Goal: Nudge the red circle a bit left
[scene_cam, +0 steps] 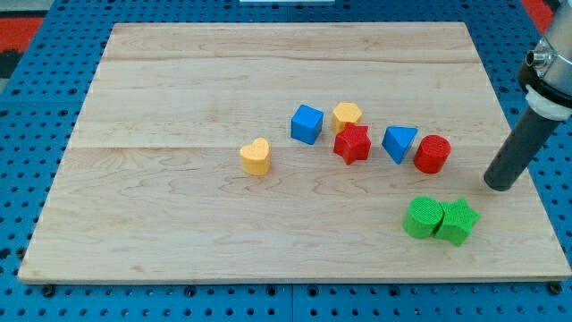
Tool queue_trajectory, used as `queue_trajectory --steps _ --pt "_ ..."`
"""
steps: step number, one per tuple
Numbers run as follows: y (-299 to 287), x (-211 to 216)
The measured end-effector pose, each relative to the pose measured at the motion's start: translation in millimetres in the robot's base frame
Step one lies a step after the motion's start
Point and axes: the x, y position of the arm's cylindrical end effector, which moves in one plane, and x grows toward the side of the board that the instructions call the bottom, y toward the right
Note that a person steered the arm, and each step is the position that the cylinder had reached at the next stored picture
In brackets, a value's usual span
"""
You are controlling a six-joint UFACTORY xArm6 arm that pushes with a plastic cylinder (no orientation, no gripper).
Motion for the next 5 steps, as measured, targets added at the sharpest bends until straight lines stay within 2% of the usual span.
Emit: queue_trajectory --steps 3,4,5 --pt "12 -5" --pt "-5 -23" --pt "-71 -49"
